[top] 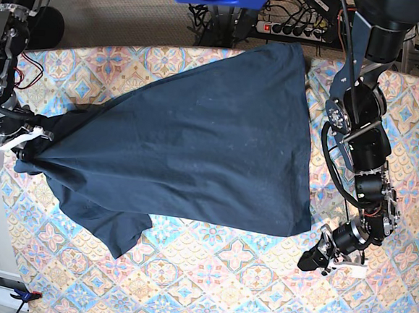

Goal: Layout the t-shirt on the table in an organized manner, then fold the t-shirt properly
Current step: 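Grasp the shirt hem with the left gripper and drag it outward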

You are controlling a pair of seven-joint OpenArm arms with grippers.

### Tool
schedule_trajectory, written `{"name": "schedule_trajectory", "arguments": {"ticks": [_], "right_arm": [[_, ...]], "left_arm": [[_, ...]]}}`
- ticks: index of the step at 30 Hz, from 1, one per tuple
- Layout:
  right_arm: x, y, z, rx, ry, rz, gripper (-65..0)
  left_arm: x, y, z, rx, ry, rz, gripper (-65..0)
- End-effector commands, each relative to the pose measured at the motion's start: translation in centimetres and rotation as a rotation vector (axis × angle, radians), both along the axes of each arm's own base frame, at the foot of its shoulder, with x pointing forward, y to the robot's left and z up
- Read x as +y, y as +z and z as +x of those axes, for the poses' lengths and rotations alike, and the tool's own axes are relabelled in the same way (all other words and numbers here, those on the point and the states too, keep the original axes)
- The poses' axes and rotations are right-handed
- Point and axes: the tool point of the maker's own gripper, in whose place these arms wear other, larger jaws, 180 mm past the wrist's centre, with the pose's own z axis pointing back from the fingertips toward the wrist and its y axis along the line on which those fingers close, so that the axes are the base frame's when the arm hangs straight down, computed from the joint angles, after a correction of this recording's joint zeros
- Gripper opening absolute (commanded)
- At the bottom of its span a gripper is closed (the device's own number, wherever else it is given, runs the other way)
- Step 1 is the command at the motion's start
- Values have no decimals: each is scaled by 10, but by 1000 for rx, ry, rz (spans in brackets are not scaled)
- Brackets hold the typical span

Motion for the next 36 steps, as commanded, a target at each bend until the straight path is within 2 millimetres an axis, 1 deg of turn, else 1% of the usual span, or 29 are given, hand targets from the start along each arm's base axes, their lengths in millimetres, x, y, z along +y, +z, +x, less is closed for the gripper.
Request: {"name": "schedule_trajectory", "arguments": {"ticks": [1,2,4,5,7,9,11,13,14,16,19,21,23,25,28,30,31,32,33,35,36], "right_arm": [[-5,19,7,-58,3,-36,-643],[-6,19,7,-59,2,-37,-643],[-6,19,7,-58,1,-36,-643],[-6,19,7,-58,1,-36,-643],[-6,19,7,-58,1,-36,-643],[-7,19,7,-59,0,-37,-643],[-7,20,7,-60,0,-37,-643],[-7,20,7,-60,0,-37,-643],[-7,20,7,-60,-3,-36,-643],[-7,19,7,-59,-1,-36,-643],[-6,19,7,-58,0,-36,-643],[-7,19,8,-60,0,-36,-643],[-6,19,7,-59,1,-34,-643],[-6,19,7,-59,1,-34,-643],[-6,25,12,-79,0,-34,-643],[-6,27,14,-86,0,-34,-643],[-6,27,14,-86,0,-34,-643],[-6,27,14,-86,0,-34,-643],[-6,27,14,-86,0,-34,-643],[-6,27,14,-86,0,-34,-643],[-6,27,14,-86,0,-34,-643]], "left_arm": [[-2,21,8,-46,-19,-9,-643],[-5,17,5,-32,-35,-9,-613],[-10,5,-3,-2,-62,2,-518],[-14,-2,-6,12,-75,13,-455],[-17,-11,-11,32,-89,29,-308],[-12,-21,-16,45,-67,33,-182],[1,-28,-20,55,-37,51,-69],[5,-39,-28,77,-29,57,-8],[6,-44,-31,85,-25,60,0],[7,-55,-38,112,-27,70,0],[10,-77,-49,198,-8,103,0],[13,-85,-51,225,14,128,0],[4,-90,-51,232,13,132,0],[-6,-99,-55,251,-4,142,0],[-36,-106,-56,266,-50,142,0],[-53,-110,-56,272,-77,147,-24],[-61,-112,-57,274,-87,147,-51],[-67,-113,-56,270,-86,150,-95],[-70,-113,-54,263,-81,154,-144],[-72,-110,-48,242,-60,163,-302],[-73,-105,-42,225,-49,164,-416]]}}
